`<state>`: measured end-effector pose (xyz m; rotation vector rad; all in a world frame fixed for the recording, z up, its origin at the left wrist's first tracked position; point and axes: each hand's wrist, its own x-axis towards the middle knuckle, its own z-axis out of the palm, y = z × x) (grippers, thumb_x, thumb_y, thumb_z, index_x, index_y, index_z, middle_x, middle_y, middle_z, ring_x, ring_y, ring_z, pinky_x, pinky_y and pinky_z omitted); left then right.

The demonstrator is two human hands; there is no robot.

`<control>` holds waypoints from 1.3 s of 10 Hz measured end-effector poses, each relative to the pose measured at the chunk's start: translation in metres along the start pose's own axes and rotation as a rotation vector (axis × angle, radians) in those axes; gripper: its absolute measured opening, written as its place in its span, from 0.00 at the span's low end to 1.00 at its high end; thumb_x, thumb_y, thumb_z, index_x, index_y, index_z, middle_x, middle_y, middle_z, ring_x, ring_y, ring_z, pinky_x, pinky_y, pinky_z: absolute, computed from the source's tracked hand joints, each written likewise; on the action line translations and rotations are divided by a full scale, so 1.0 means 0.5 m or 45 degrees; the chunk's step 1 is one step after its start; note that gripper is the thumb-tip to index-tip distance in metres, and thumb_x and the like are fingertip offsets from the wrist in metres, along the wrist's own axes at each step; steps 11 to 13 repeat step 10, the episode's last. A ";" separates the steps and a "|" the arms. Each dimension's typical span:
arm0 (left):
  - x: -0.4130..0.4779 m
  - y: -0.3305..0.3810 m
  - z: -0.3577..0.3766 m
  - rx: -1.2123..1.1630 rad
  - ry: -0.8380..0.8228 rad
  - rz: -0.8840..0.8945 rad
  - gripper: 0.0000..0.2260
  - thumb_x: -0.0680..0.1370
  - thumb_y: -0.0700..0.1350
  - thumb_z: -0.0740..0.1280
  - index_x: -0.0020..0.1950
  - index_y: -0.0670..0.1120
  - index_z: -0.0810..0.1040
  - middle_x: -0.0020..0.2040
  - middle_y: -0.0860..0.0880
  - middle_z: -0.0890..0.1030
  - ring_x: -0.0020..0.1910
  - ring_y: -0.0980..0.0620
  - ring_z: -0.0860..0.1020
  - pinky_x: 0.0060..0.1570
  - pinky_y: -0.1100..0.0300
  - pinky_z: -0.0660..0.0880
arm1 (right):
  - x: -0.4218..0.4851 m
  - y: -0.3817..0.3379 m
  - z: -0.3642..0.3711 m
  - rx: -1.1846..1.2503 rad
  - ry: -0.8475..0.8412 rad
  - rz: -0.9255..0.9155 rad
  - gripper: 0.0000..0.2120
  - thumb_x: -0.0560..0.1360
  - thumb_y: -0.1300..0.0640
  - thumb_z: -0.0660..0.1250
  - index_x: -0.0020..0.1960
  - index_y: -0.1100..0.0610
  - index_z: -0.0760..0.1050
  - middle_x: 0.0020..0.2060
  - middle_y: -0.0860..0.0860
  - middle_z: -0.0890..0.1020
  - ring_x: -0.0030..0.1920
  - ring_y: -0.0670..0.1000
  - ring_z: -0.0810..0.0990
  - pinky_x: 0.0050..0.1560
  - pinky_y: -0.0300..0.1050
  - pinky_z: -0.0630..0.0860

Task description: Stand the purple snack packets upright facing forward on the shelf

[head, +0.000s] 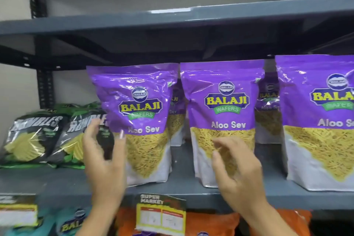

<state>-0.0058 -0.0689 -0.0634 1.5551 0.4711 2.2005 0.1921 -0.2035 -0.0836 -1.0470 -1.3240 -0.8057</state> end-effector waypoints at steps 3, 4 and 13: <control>0.072 -0.072 0.009 -0.080 -0.420 -0.810 0.40 0.68 0.69 0.59 0.74 0.49 0.61 0.71 0.50 0.70 0.68 0.51 0.70 0.64 0.56 0.65 | 0.069 -0.068 0.219 0.564 -0.692 0.893 0.44 0.65 0.36 0.71 0.75 0.47 0.59 0.68 0.43 0.73 0.69 0.45 0.72 0.71 0.49 0.67; 0.058 -0.071 0.026 -0.003 -0.413 -0.837 0.36 0.66 0.71 0.59 0.67 0.50 0.69 0.64 0.51 0.75 0.64 0.50 0.74 0.61 0.55 0.68 | 0.069 -0.051 0.235 0.634 -0.714 0.950 0.40 0.61 0.34 0.72 0.70 0.44 0.65 0.61 0.42 0.80 0.61 0.43 0.79 0.66 0.50 0.73; 0.034 -0.034 0.017 0.241 -0.127 -0.596 0.46 0.68 0.73 0.52 0.75 0.42 0.60 0.75 0.42 0.63 0.75 0.43 0.62 0.72 0.45 0.61 | 0.043 -0.089 0.204 0.625 -0.487 0.955 0.58 0.58 0.28 0.69 0.79 0.50 0.49 0.74 0.48 0.68 0.73 0.45 0.66 0.74 0.50 0.63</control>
